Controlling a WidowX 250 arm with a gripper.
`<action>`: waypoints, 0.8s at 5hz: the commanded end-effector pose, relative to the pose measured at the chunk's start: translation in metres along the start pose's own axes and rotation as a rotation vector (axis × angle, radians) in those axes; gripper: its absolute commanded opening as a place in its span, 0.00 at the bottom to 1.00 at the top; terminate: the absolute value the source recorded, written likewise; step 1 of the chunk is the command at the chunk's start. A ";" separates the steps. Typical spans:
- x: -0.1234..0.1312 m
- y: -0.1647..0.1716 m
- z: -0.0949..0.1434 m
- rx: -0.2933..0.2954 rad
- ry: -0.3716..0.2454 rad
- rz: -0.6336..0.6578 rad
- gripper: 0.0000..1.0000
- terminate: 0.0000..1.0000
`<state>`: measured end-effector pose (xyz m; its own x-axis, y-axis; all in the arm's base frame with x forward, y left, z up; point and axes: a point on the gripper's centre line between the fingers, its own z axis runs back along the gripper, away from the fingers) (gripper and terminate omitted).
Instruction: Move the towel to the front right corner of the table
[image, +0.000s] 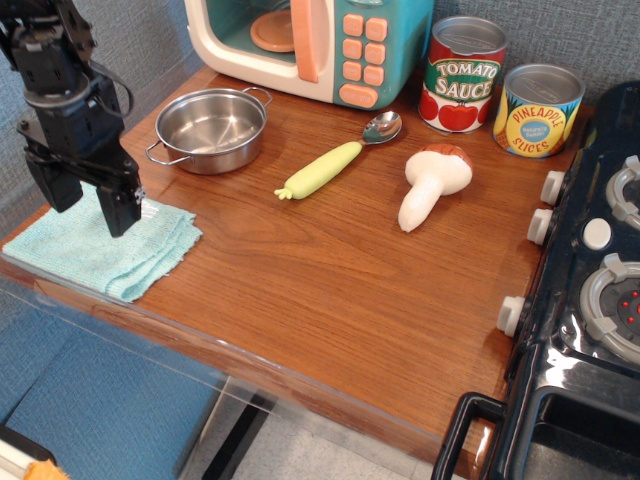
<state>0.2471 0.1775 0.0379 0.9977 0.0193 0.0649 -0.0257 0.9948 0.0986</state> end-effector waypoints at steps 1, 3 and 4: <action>0.008 -0.001 -0.008 0.082 0.017 0.000 1.00 0.00; 0.005 -0.022 -0.035 0.095 0.095 0.007 1.00 0.00; 0.000 -0.050 -0.038 0.000 0.091 0.014 1.00 0.00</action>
<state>0.2563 0.1423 0.0035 0.9976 0.0680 0.0115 -0.0689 0.9919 0.1066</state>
